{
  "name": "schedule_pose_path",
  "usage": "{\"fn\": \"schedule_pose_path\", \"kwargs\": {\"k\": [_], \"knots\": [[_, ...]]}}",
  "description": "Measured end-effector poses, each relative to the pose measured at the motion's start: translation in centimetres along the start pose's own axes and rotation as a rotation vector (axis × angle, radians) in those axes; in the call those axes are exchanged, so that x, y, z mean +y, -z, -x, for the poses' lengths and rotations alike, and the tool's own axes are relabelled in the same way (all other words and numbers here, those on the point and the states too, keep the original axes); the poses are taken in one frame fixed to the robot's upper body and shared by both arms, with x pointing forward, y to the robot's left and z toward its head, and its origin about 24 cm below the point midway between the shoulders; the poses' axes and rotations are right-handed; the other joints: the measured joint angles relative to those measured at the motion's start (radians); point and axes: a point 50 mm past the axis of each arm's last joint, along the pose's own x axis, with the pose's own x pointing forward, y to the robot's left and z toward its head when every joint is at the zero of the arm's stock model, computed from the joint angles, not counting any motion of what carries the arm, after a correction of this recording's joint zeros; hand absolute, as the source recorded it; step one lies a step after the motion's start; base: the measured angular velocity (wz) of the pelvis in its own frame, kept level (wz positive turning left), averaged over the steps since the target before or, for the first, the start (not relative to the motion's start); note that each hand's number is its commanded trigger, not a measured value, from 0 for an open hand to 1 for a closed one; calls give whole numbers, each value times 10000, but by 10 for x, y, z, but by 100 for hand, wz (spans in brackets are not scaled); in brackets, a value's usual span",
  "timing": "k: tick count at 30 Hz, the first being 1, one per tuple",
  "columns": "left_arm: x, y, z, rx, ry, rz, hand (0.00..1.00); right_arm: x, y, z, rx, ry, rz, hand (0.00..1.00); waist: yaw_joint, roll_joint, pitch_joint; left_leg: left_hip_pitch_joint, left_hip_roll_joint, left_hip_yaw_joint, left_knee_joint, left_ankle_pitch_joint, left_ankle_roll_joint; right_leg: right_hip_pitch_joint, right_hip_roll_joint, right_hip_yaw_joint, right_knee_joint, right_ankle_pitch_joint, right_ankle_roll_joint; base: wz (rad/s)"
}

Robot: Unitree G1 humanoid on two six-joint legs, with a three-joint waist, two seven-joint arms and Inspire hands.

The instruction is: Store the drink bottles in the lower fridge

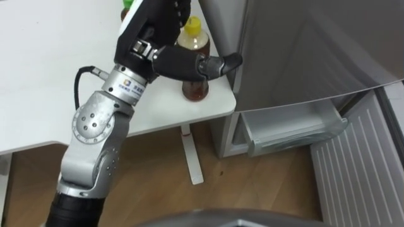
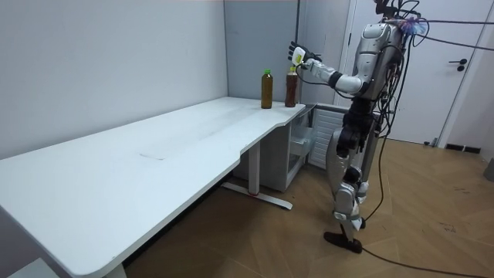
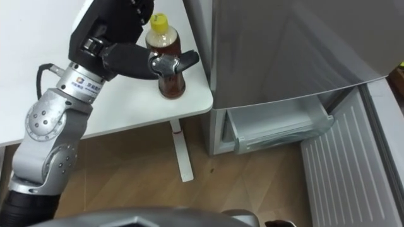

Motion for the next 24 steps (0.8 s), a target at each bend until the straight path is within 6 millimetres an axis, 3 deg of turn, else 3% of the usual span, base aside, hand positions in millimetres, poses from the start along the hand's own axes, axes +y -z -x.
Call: {"fn": "schedule_pose_path", "kwargs": {"k": [24], "knots": [[5,-1,1,-29,-428,-78,0,3,0,0,31,-48,314,0,18,-34,28,-94,-7,-45,66,2,-3,-41,-6,-14,1,-2,-3,0]]}}
